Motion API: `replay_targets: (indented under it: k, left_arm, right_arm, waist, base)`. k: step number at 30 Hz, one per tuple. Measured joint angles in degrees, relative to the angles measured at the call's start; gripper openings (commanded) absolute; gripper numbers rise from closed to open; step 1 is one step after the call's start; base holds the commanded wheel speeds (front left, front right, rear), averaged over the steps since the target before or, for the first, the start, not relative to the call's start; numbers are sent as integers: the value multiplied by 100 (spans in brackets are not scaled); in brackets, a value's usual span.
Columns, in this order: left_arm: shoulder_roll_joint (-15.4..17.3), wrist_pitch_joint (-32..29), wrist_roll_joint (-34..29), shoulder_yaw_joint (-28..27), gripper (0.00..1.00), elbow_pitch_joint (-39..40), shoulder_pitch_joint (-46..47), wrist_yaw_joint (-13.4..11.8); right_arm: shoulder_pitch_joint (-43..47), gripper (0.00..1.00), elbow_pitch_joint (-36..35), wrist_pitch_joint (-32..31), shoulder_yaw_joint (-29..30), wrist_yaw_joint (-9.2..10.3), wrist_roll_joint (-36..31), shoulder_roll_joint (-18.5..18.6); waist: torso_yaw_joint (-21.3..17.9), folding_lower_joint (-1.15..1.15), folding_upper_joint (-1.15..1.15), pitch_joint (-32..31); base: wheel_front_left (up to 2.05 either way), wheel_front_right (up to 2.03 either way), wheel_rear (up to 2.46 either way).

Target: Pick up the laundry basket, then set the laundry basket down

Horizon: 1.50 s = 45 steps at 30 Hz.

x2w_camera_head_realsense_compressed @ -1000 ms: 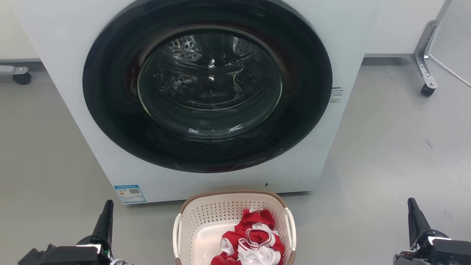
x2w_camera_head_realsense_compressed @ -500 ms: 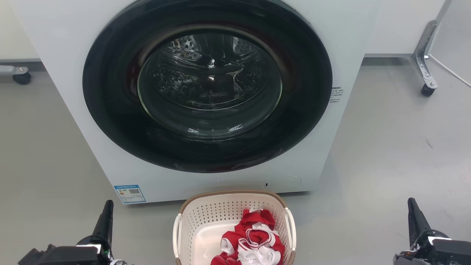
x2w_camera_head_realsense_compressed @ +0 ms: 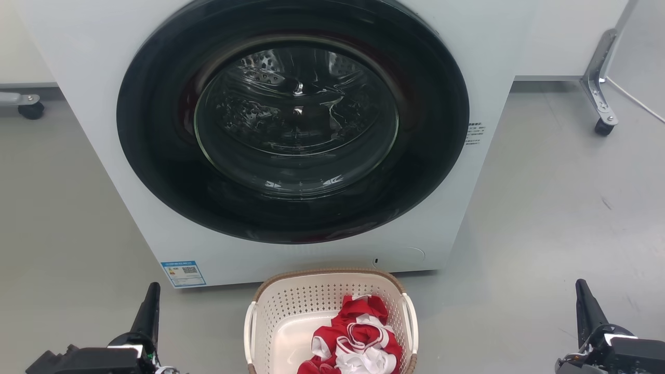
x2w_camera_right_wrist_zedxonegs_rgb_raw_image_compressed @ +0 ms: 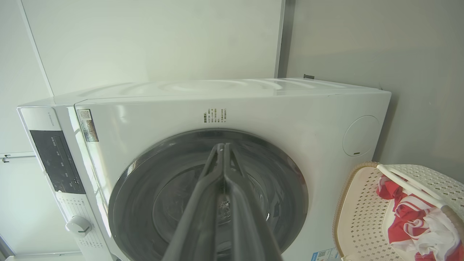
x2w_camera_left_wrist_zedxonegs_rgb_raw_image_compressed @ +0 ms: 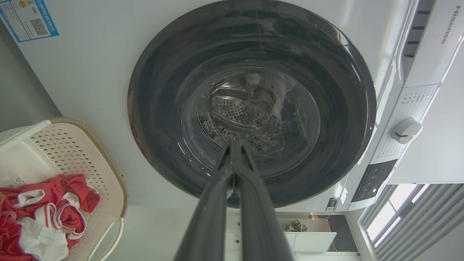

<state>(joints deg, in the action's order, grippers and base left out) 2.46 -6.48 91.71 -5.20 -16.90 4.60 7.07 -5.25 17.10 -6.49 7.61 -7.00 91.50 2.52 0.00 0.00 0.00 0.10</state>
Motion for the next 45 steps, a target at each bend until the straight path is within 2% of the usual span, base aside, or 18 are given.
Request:
replay_targets:
  k: [45]
  left_arm:
    - [0, 0, 0, 0, 0, -1, 1, 0]
  right_arm:
    - [0, 0, -2, 0, -1, 0, 0, 0]
  waist:
    - [0, 0, 0, 1]
  base:
    - [0, 0, 0]
